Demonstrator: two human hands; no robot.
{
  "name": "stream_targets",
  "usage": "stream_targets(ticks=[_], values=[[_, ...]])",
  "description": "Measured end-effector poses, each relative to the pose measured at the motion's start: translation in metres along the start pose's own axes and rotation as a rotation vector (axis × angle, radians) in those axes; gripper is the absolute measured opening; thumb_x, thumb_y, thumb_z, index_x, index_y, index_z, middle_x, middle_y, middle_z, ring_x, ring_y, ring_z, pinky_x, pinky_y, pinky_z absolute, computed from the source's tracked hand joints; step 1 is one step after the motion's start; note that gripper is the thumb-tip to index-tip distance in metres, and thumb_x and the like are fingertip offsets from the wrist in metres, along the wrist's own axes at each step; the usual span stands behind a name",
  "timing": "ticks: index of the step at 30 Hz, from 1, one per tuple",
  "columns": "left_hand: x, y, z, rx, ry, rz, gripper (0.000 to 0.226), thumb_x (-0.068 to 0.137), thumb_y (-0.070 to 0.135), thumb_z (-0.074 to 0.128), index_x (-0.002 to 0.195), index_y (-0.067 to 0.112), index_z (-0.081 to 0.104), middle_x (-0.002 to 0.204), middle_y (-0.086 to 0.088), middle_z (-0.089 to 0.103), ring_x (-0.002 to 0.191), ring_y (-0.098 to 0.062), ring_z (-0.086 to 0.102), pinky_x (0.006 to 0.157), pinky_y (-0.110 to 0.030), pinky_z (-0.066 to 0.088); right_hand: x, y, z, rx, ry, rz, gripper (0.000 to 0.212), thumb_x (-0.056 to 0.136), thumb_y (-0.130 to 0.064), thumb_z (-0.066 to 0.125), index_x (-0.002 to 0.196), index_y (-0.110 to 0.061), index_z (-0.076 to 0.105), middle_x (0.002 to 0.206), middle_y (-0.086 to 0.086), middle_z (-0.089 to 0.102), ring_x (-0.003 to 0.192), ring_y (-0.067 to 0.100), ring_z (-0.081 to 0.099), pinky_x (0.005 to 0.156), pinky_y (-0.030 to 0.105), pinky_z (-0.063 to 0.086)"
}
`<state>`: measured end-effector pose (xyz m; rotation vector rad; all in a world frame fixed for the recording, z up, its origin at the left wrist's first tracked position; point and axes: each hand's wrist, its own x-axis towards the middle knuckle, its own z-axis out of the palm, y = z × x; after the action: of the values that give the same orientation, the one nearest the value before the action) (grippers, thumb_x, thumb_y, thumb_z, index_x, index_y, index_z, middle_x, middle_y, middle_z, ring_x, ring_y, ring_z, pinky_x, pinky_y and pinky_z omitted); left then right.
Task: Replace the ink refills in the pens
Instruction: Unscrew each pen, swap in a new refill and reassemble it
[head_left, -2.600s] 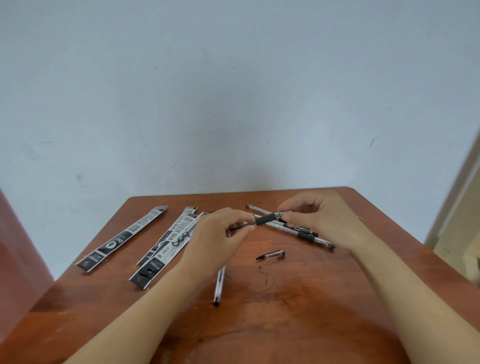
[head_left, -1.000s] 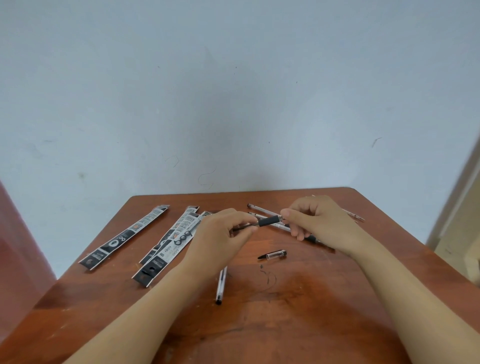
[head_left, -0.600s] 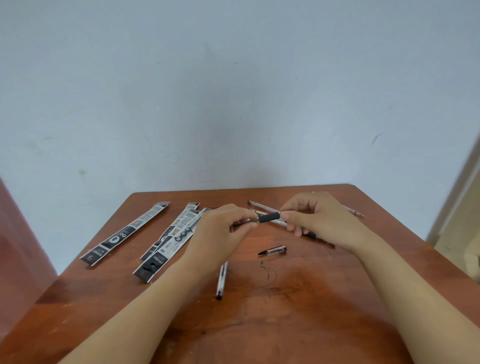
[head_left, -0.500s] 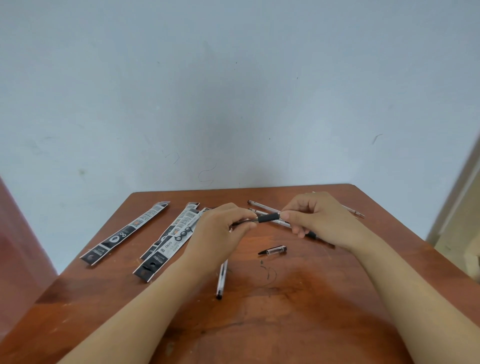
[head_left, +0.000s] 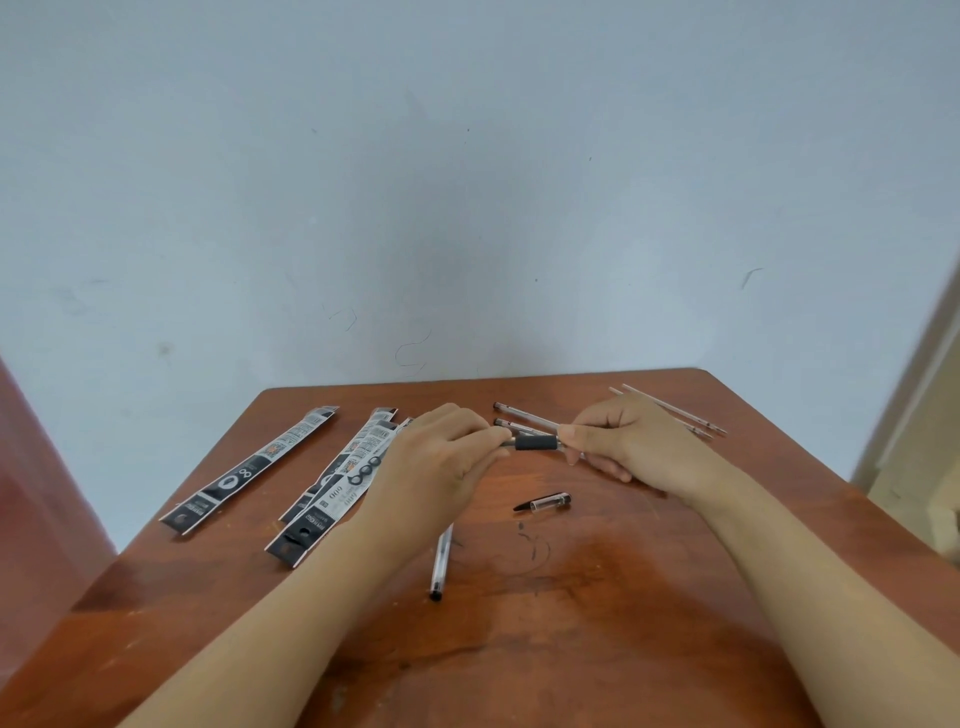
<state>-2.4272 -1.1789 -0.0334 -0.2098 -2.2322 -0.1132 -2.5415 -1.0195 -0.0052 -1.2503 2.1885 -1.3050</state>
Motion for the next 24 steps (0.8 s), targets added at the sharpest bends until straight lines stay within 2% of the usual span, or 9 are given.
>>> stream_targets(ticks=[4,7,9,11,14,17,20,24], values=[[0.0,-0.004,0.001,0.044,0.01,0.002,0.027,0.082,0.024,0.049,0.08,0.008,0.071,0.068,-0.001,0.067,0.061,-0.013,0.058,0.052,-0.022,0.047,0.002,0.003,0.002,0.108,0.002,0.031,0.037,0.088,-0.03,0.056,0.055,-0.015,0.062,0.035,-0.006,0.043,0.035,0.008,0.035,0.05,0.021,0.036],[-0.001,-0.012,0.001,0.0,0.029,-0.087,0.027,0.082,0.027,0.05,0.084,0.009,0.07,0.072,-0.001,0.067,0.072,-0.007,0.051,0.065,-0.022,0.044,0.005,0.005,0.003,0.189,0.06,0.072,0.036,0.087,-0.041,0.049,0.072,-0.015,0.069,0.048,-0.003,0.056,0.042,0.008,0.046,0.048,0.019,0.038],[-0.001,-0.016,-0.002,-0.027,0.018,-0.174,0.028,0.081,0.03,0.049,0.085,0.01,0.07,0.074,-0.001,0.067,0.076,-0.008,0.05,0.061,-0.019,0.046,0.008,0.01,0.002,0.036,0.069,0.075,0.029,0.087,-0.043,0.051,0.079,-0.021,0.067,0.061,-0.005,0.059,0.053,0.007,0.051,0.053,0.017,0.038],[-0.002,-0.02,-0.005,-0.025,0.002,-0.25,0.026,0.08,0.03,0.052,0.085,0.011,0.07,0.075,-0.001,0.067,0.073,-0.007,0.054,0.06,-0.026,0.05,0.008,0.015,0.002,-0.26,0.031,0.033,0.015,0.084,-0.04,0.059,0.088,-0.028,0.066,0.074,-0.011,0.057,0.069,0.005,0.051,0.063,0.017,0.038],[-0.004,-0.025,-0.008,-0.012,-0.013,-0.327,0.022,0.077,0.024,0.055,0.086,0.011,0.07,0.078,-0.001,0.068,0.073,-0.017,0.061,0.061,-0.033,0.052,0.009,0.02,0.012,-0.464,-0.154,0.008,0.031,0.08,-0.034,0.067,0.11,-0.027,0.064,0.089,-0.011,0.052,0.087,0.006,0.052,0.078,0.018,0.039],[-0.005,-0.028,-0.008,0.002,-0.029,-0.354,0.025,0.077,0.026,0.053,0.089,0.012,0.07,0.08,-0.001,0.068,0.074,-0.018,0.061,0.062,-0.032,0.05,0.01,0.018,0.021,-0.548,-0.221,-0.029,0.024,0.083,-0.026,0.066,0.105,-0.019,0.068,0.079,-0.015,0.048,0.077,0.001,0.049,0.068,0.013,0.039],[-0.005,-0.029,-0.008,0.006,-0.034,-0.351,0.022,0.078,0.021,0.057,0.093,0.012,0.07,0.079,-0.002,0.067,0.072,-0.019,0.06,0.061,-0.031,0.048,0.012,0.02,0.02,-0.574,-0.166,-0.022,0.018,0.084,-0.025,0.063,0.099,-0.015,0.068,0.083,-0.012,0.049,0.082,0.007,0.05,0.075,0.02,0.041],[-0.006,-0.027,-0.006,-0.005,-0.075,-0.309,0.019,0.077,0.017,0.06,0.092,0.013,0.071,0.075,-0.001,0.066,0.066,-0.015,0.057,0.057,-0.029,0.046,0.011,0.019,0.009,-0.412,0.115,-0.042,0.011,0.085,-0.021,0.063,0.093,-0.015,0.066,0.088,-0.006,0.058,0.087,0.011,0.053,0.073,0.021,0.038]])
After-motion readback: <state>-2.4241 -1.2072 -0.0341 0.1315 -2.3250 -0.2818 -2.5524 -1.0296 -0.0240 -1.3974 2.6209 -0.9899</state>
